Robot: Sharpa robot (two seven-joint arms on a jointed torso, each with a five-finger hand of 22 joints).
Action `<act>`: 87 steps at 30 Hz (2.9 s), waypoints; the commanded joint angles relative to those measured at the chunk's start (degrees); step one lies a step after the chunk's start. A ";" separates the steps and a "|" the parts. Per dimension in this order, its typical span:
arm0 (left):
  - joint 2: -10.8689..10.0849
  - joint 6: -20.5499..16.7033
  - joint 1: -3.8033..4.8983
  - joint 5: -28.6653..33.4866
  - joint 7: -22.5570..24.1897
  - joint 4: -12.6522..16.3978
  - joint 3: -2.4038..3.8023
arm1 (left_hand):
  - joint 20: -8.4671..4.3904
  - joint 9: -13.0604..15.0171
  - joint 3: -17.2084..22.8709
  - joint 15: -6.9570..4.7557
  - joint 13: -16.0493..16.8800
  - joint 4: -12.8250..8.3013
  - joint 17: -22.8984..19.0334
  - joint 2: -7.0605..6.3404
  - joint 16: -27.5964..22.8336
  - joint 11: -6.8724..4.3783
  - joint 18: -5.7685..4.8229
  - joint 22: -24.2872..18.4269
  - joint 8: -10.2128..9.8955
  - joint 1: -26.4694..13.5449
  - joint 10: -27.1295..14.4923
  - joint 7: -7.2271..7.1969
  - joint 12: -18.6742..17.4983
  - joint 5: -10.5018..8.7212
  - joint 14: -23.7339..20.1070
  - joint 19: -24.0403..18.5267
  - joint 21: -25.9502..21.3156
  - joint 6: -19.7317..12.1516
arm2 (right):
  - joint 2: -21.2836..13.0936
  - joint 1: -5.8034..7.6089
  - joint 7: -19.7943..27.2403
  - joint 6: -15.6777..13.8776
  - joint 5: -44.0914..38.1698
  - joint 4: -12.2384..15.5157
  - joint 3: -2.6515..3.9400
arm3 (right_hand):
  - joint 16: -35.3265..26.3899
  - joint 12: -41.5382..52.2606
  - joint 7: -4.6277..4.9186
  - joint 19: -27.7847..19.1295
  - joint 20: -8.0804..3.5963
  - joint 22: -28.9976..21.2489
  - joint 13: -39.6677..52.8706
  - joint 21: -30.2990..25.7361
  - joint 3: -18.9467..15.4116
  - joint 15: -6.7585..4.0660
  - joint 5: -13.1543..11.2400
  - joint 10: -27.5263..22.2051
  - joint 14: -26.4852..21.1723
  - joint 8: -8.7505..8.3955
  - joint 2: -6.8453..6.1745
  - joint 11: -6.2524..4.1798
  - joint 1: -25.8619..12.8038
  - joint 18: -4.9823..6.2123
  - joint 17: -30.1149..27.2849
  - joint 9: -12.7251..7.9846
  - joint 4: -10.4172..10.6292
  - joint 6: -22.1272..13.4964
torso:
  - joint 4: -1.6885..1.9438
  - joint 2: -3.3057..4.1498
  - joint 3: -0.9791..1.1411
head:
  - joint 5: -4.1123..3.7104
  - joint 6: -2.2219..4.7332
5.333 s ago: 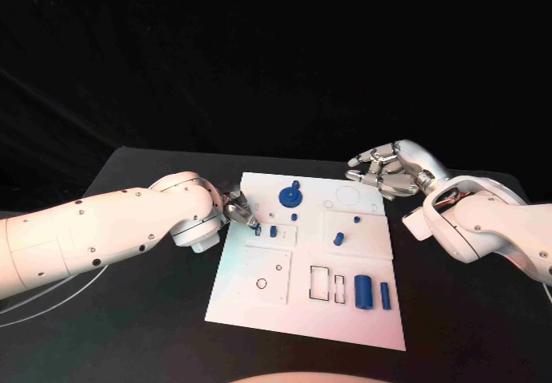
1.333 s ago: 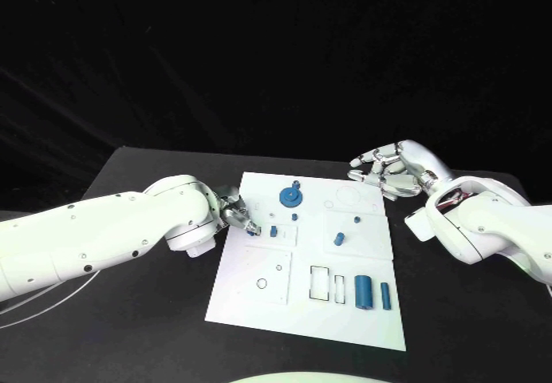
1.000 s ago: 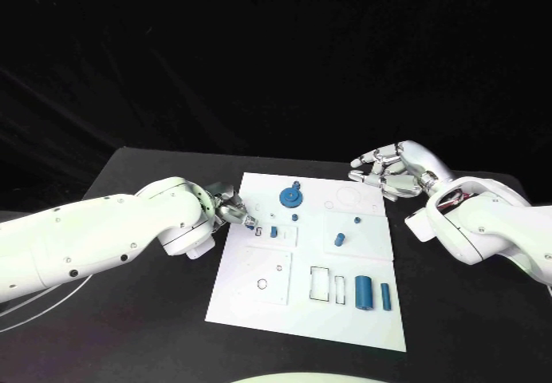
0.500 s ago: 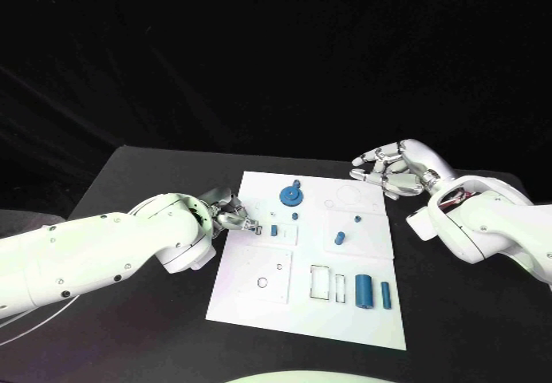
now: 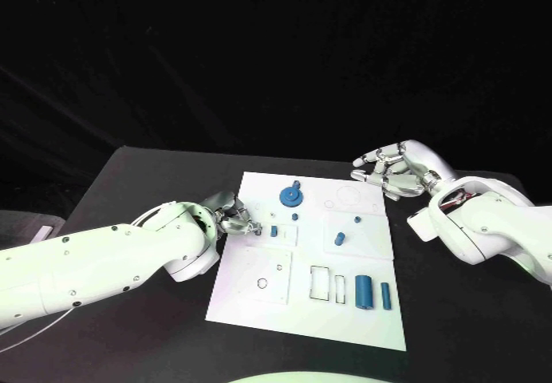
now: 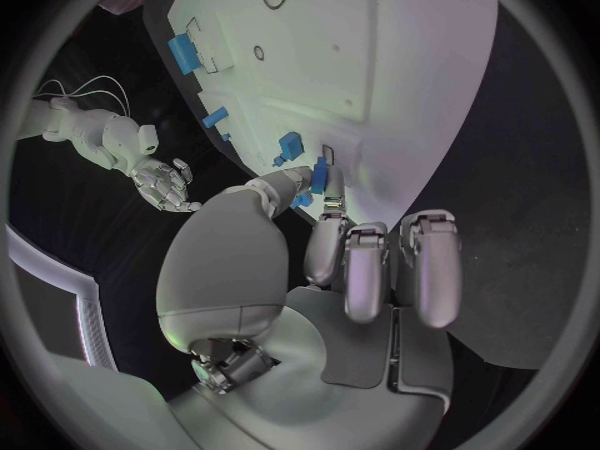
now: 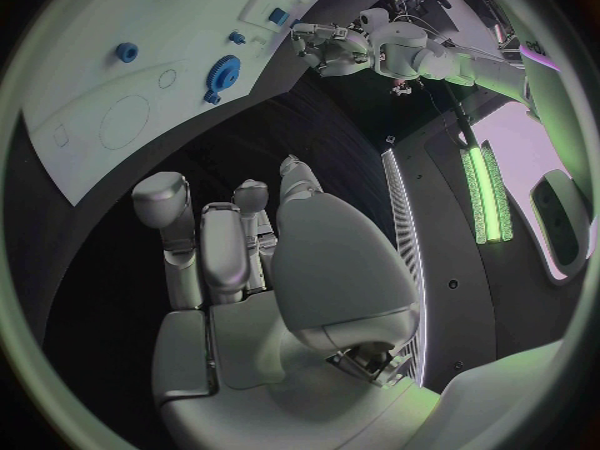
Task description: Assemble the parts on the task board
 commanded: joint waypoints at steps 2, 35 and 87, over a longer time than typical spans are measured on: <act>0.53 -0.04 -0.13 -2.13 -0.91 -0.35 0.04 | -0.41 2.23 -0.58 -0.11 0.21 0.67 15.10 0.41 0.37 -0.21 -1.06 11.03 1.69 0.12 0.30 -3.49 0.42 -0.19 5.93 3.77 -0.22 3.36 | 0.00 -0.04 0.46 0.69 -0.15 0.06 0.00 | -0.21 0.27 -0.02 0.39 -0.12 -0.05 -0.05 -0.21 -0.28 0.00 0.32 -0.24 0.03 0.20 0.32 0.04 -0.07 1.12 -0.09 0.10 -0.08 -0.48 | -0.02 0.07 0.05 | 0.00 -0.07; 2.77 4.22 -0.19 -1.76 -6.43 -2.11 0.07 | -0.59 2.33 -3.77 -0.31 0.33 2.93 15.10 0.08 0.37 -0.42 -1.03 10.94 2.54 -0.05 0.26 -3.79 0.45 -0.28 5.93 3.73 -0.31 3.10 | -0.02 -0.07 0.54 0.68 -0.11 0.12 0.00 | -0.22 0.34 -0.03 0.40 -0.13 -0.09 -0.07 -0.32 -0.40 0.00 0.31 -0.24 0.05 0.25 0.33 0.03 -0.17 1.13 -0.04 0.11 -0.07 -0.46 | -0.01 0.01 0.02 | -0.35 -0.29; 2.76 3.18 -0.18 -2.06 -6.94 -2.38 0.10 | -0.89 0.78 -13.74 -0.61 -0.10 8.37 15.10 -1.71 0.37 -0.68 -0.96 10.70 2.53 0.68 -0.20 -4.06 -0.09 -0.14 5.93 3.62 -0.58 3.25 | -0.30 -0.09 0.76 0.34 -0.08 0.21 0.00 | -0.33 0.21 -0.03 0.34 -0.13 -0.18 -0.25 -0.49 -0.45 -0.01 0.31 -0.38 0.02 0.25 0.31 0.03 -0.19 1.16 -0.16 0.12 -0.08 -0.48 | 0.01 0.04 0.00 | -0.60 0.68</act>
